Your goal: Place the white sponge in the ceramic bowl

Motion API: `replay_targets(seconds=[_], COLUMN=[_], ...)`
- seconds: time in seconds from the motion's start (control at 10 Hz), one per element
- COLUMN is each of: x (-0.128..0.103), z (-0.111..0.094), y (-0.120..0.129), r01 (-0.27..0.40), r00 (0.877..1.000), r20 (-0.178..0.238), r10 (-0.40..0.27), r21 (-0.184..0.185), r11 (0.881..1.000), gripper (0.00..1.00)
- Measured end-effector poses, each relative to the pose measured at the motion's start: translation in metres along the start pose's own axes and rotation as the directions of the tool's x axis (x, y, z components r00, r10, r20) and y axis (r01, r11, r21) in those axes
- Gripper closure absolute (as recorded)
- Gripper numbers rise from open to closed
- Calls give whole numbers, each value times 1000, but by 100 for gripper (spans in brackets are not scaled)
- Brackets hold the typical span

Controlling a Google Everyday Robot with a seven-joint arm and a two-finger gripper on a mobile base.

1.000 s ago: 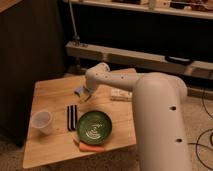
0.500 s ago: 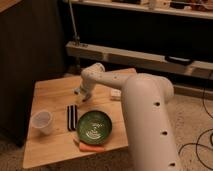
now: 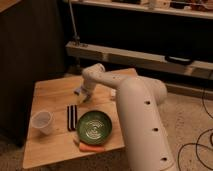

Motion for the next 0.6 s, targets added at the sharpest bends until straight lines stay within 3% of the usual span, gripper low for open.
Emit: replay_targets(seconds=[0.3, 0.6], x=[5, 8], z=[-2, -4], y=[-8, -10], r01=[-28, -30], r00=[1000, 1000], r20=[-1, -4], r10=[28, 30], r21=[-34, -31], r11=[999, 999], gripper=[71, 98])
